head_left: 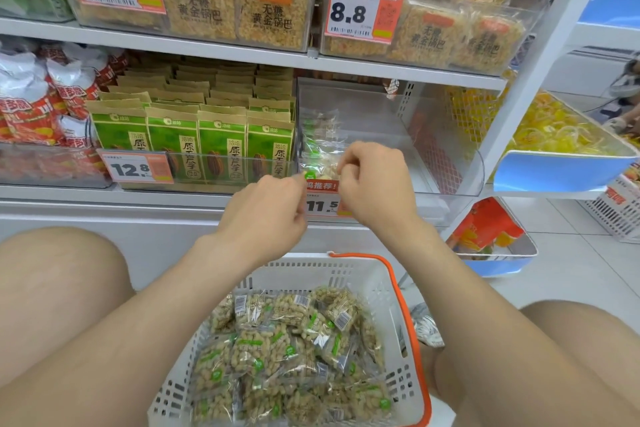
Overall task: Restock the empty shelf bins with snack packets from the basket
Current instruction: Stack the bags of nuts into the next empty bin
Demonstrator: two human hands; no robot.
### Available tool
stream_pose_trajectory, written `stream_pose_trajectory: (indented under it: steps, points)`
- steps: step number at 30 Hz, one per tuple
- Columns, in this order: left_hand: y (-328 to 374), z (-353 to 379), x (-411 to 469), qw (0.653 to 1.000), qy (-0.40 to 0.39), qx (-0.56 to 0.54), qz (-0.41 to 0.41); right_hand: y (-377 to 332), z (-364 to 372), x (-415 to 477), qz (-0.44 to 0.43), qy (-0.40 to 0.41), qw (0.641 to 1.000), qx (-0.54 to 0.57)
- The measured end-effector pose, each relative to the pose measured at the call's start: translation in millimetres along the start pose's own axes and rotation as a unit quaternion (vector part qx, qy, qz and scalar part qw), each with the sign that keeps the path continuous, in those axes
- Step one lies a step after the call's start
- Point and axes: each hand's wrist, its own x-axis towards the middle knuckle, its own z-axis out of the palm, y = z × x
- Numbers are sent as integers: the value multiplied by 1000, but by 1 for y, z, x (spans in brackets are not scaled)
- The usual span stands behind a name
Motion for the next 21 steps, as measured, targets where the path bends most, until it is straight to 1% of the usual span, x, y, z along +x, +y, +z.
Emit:
stream_pose_trajectory:
  steps: [1, 3, 4, 6, 8, 10, 12, 14, 17, 20, 21]
  points:
    - [1, 2, -3, 999, -32, 13, 1, -2, -3, -11, -17, -27, 999, -17]
    - [5, 7, -9, 993, -110, 49, 7, -1, -4, -34, -34, -114, 992, -52]
    - [6, 11, -12, 986, -150, 68, 17, 3, -3, -46, -33, -169, 983, -63]
    - [10, 19, -18, 969, -224, 93, 42, 17, 6, -69, -24, -282, 955, -87]
    - [14, 28, -23, 950, -290, 98, 65, 34, 19, -92, -31, -379, 917, -124]
    - [17, 37, -27, 933, -334, 107, 82, 51, 34, -113, -29, -462, 876, -134]
    - [21, 46, -31, 917, -369, 115, 95, 67, 46, -131, -13, -523, 840, -142]
    - [26, 54, -34, 903, -401, 111, 104, 81, 58, -147, -5, -576, 799, -174]
    - [33, 63, -37, 889, -428, 113, 119, 100, 74, -170, -20, -648, 731, -211]
    - [37, 72, -35, 881, -439, 124, 128, 111, 85, -186, -21, -725, 646, -238]
    - [38, 75, -34, 880, -440, 124, 132, 114, 91, -191, -27, -742, 624, -244]
